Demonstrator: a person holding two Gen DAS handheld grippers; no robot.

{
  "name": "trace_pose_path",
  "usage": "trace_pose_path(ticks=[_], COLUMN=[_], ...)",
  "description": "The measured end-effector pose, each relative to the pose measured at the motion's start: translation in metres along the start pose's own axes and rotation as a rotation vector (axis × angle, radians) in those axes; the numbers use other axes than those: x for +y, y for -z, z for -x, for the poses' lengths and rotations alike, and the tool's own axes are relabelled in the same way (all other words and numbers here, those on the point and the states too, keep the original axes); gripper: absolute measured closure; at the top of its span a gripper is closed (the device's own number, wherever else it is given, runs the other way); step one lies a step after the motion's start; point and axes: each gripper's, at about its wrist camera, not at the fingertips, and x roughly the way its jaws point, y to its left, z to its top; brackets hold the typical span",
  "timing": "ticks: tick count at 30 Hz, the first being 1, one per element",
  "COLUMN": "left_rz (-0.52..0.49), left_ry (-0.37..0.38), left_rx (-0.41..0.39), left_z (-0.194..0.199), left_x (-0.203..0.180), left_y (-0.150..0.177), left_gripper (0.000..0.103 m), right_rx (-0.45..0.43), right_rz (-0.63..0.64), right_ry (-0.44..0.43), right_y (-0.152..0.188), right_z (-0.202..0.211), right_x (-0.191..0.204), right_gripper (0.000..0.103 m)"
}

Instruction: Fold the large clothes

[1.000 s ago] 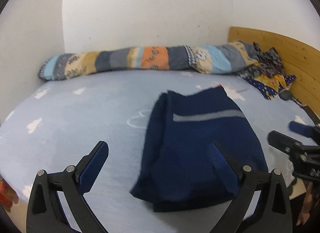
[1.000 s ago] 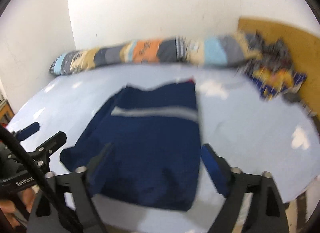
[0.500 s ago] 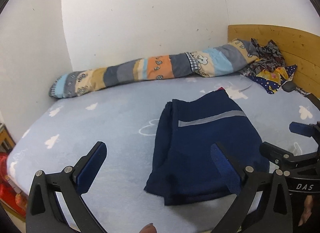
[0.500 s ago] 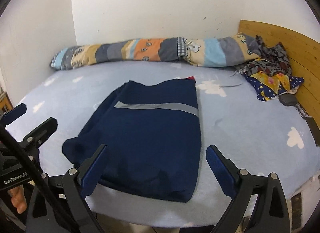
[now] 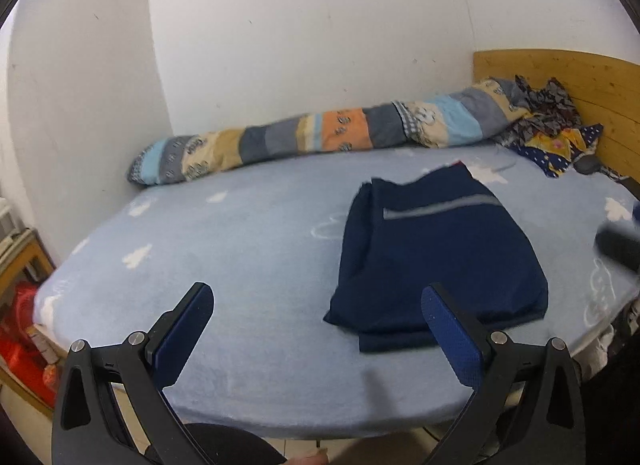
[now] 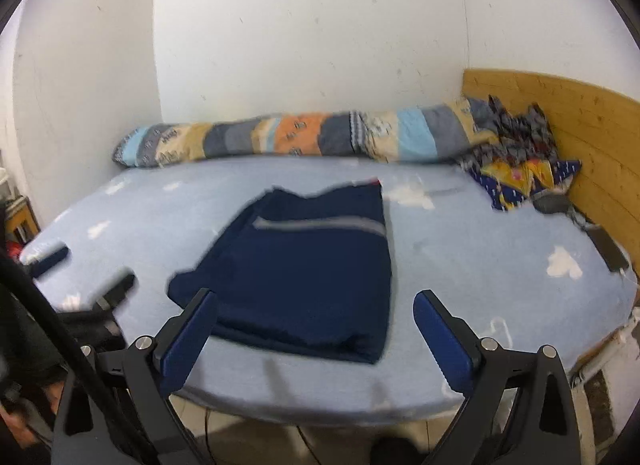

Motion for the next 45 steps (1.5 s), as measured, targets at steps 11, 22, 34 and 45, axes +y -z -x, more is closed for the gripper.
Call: trace_pose_path(ticks=[11, 22, 34, 45], left_rz=[0.234, 0.188, 0.082, 0.032], left_ry=[0.108, 0.034, -0.077, -0.098], left_rx=[0.094, 0.146, 0.189, 0.142], left_z=[-0.05, -0.073, -0.078, -0.064], left_x=[0.027, 0.016, 0.002, -0.005], left_y=[0.009, 0.004, 0.0, -0.001], left_gripper=[0.0, 0.0, 0.0, 0.0], right_rx=[-0.039, -0.019, -0.018, -0.018], right_rz=[0.118, -0.023, -0.025, -0.017], right_ry=[0.02, -0.04, -0.019, -0.013], right_y=[0.007, 0.007, 0.008, 0.009], right_z=[-0.027, -0.054, -0.055, -0.054], right_x=[0.024, 0.025, 0.024, 0.022], right_gripper=[0.001, 0.001, 0.001, 0.0])
